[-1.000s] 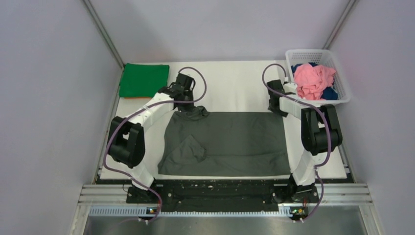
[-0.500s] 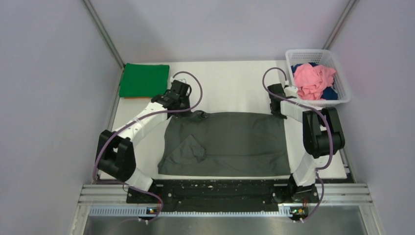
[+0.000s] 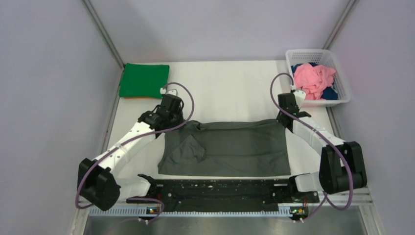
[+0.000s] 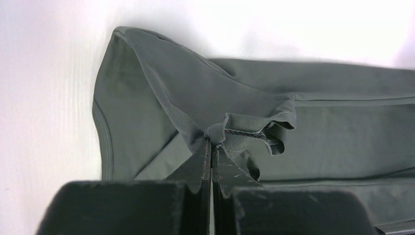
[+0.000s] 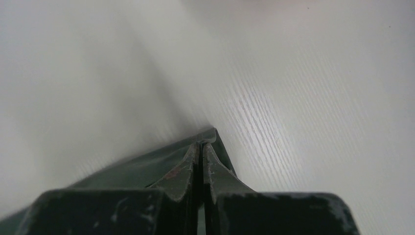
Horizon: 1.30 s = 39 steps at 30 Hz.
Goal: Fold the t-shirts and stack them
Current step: Fold the other side of the tshirt into a rectangle
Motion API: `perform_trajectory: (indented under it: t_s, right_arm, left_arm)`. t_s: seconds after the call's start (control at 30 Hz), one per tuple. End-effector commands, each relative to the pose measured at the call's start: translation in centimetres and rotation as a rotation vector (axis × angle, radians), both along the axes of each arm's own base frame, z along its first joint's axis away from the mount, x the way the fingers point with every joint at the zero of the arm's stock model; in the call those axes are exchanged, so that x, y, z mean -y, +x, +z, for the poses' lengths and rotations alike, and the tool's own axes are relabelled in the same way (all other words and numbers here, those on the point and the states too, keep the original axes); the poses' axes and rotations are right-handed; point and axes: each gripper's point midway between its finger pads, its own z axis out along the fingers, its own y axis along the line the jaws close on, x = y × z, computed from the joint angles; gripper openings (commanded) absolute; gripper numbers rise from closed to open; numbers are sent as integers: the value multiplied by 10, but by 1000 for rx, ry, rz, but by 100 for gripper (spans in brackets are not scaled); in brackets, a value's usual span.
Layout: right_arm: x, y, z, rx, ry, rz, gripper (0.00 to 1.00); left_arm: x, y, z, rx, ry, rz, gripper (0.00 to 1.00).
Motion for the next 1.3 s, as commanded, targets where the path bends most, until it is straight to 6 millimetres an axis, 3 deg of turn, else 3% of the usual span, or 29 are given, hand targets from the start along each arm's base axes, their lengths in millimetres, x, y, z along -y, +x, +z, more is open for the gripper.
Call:
perform_trajectory:
  t_s: [0.0, 0.2, 0.5, 0.8, 1.0, 1.07, 1.1, 1.2, 1.27]
  right_arm:
    - [-9, 0, 25, 89, 29, 71, 0]
    - [-21, -7, 44, 138, 78, 143, 0]
    - [-20, -18, 52, 167, 75, 163, 0]
    - [-19, -25, 45, 161, 84, 157, 0]
    - [-13, -58, 16, 98, 117, 90, 7]
    - [-11, -73, 5, 66, 142, 51, 18]
    - [-11, -81, 0, 53, 152, 36, 28]
    - [-8, -96, -3, 51, 176, -8, 55]
    - [-6, -101, 5, 71, 180, -19, 67]
  left_arm:
    - [-8, -14, 14, 56, -45, 47, 0]
    - [-13, -35, 25, 90, -104, 72, 0]
    - [-24, -80, 14, 66, -182, 137, 0]
    - [-13, -121, -35, -80, -265, 128, 0]
    - [-25, -141, -60, -162, -234, 177, 0]
    - [-23, -147, -62, -178, -253, 165, 14]
    - [-21, -150, -62, -186, -265, 155, 24]
    - [-19, -160, -60, -211, -291, 124, 38]
    - [-16, -163, -50, -201, -311, 89, 63]
